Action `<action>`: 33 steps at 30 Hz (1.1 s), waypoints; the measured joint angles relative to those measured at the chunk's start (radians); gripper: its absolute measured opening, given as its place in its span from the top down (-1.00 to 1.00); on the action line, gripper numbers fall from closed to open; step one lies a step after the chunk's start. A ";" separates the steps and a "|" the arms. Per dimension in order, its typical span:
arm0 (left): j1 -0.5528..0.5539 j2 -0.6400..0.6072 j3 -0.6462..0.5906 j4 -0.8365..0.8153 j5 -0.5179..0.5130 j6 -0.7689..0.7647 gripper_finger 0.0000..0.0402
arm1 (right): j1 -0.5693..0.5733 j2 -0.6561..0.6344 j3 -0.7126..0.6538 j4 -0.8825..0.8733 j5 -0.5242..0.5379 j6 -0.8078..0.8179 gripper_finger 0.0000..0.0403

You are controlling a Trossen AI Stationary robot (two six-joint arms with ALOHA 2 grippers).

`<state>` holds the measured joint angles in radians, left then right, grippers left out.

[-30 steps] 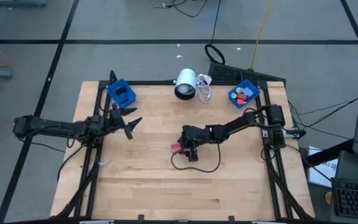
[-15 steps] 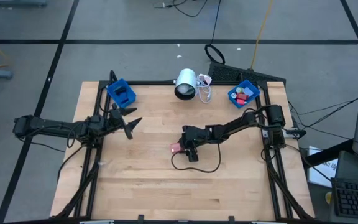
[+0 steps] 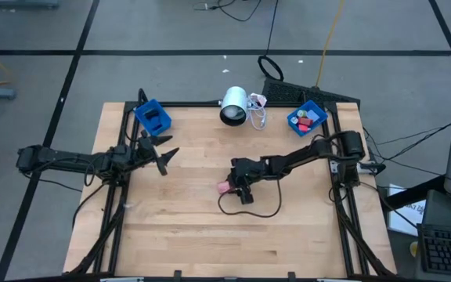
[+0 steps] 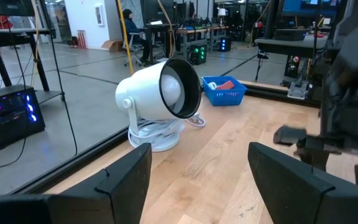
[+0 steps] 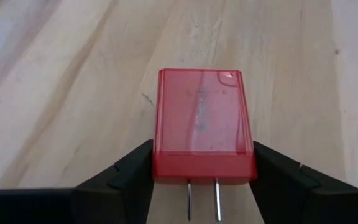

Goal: Pick & Place Office items
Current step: Put the red charger adapter into the right blue bin

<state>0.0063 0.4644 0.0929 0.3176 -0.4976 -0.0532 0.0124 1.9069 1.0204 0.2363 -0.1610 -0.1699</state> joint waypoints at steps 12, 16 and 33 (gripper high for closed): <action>0.000 0.000 0.000 0.000 0.000 0.000 -0.35 | -0.029 -0.188 -0.054 -0.124 -0.116 -0.016 -0.04; 0.000 0.000 0.000 0.000 0.000 0.000 -0.35 | -0.057 -0.273 -0.156 -0.052 -0.115 -0.005 -0.07; 0.000 0.000 0.000 0.000 0.000 0.000 -0.35 | -0.315 -0.717 -0.574 0.108 -0.129 0.085 -0.05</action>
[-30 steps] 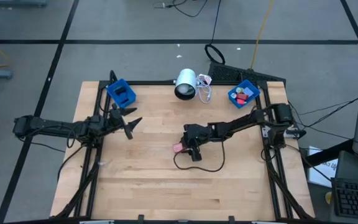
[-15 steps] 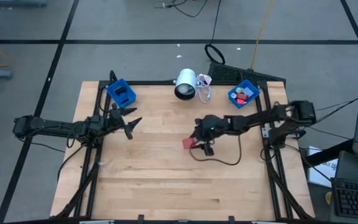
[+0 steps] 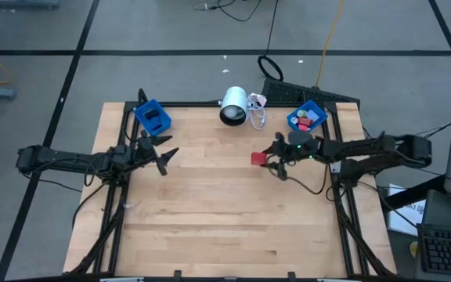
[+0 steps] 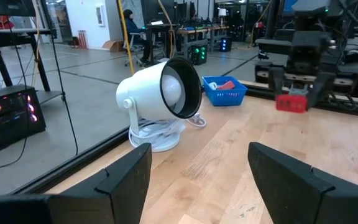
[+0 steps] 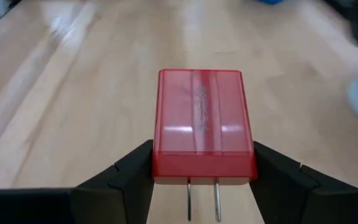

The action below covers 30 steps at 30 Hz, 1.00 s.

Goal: Pick & Place Office items
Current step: Put the red charger adapter into the right blue bin

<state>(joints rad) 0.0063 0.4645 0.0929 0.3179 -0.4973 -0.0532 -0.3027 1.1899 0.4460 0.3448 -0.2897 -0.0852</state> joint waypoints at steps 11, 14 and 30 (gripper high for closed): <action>0.000 0.000 0.000 0.000 0.000 0.000 -0.35 | -0.188 -0.126 -0.129 0.100 0.296 0.150 -0.05; 0.000 0.000 0.000 0.000 0.000 0.000 -0.35 | -0.233 -0.130 -0.135 0.092 0.488 0.211 -0.05; 0.000 0.000 0.000 0.000 0.000 0.000 -0.35 | -0.537 -0.130 -0.137 -0.003 0.739 0.399 -0.05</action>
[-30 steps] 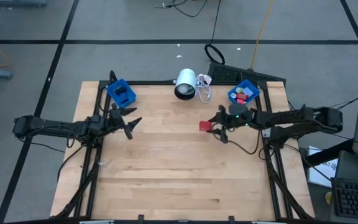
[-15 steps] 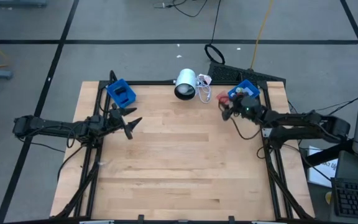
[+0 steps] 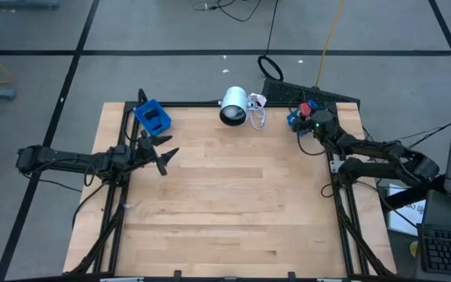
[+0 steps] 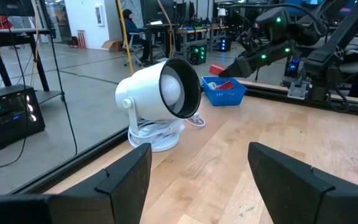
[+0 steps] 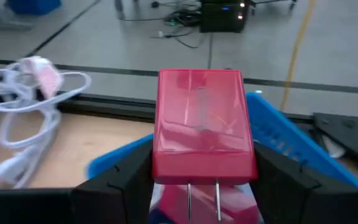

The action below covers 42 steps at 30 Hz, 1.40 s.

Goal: Pick & Place Office items
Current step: Put the red charger adapter into the right blue bin, then return to Home Position

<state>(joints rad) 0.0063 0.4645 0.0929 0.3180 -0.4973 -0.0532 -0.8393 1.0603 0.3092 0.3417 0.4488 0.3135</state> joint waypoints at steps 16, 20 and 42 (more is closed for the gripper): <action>0.000 0.000 0.000 0.000 0.000 0.000 -0.35 | -0.033 0.011 0.000 -0.069 -0.007 -0.007 -0.09; 0.000 0.000 0.000 0.000 0.000 0.000 -0.35 | -0.030 0.011 0.000 -0.076 -0.007 -0.003 -0.10; 0.000 0.000 0.000 0.000 0.000 0.000 -0.35 | -0.029 0.010 0.000 -0.027 -0.155 0.034 -0.44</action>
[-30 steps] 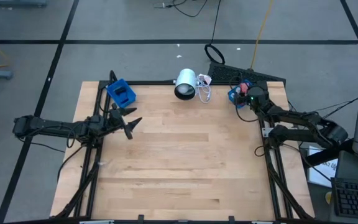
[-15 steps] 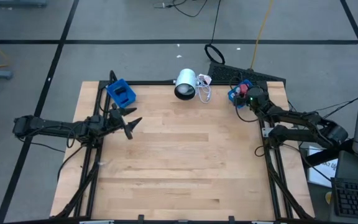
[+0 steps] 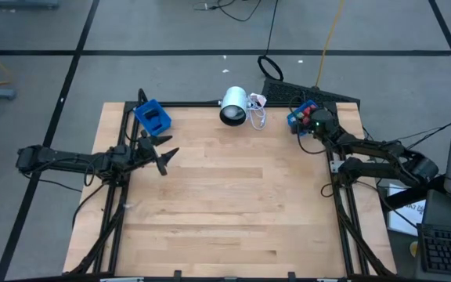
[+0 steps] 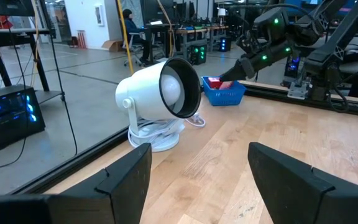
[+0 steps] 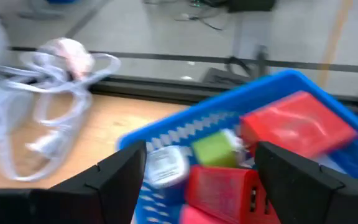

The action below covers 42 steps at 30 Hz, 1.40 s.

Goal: Pick & Place Office items
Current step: Return to Home Position

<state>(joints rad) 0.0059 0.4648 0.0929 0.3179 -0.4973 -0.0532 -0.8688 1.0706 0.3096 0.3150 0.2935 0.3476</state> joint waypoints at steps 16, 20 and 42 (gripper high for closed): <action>0.000 0.000 0.000 0.000 0.000 0.000 -0.35 | 0.094 0.001 0.000 0.177 -0.352 0.020 -0.44; 0.000 0.000 0.000 0.000 0.000 0.000 -0.35 | 0.149 0.001 0.000 0.212 -0.352 -0.001 -0.44; 0.000 0.000 0.000 0.000 0.000 0.000 -0.35 | 0.710 -0.151 0.057 0.043 -0.172 -0.395 -0.44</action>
<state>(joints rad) 0.0063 0.4644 0.0929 0.3180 -0.4969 -0.0532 -0.1584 0.9201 0.3671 0.3583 0.1218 -0.0477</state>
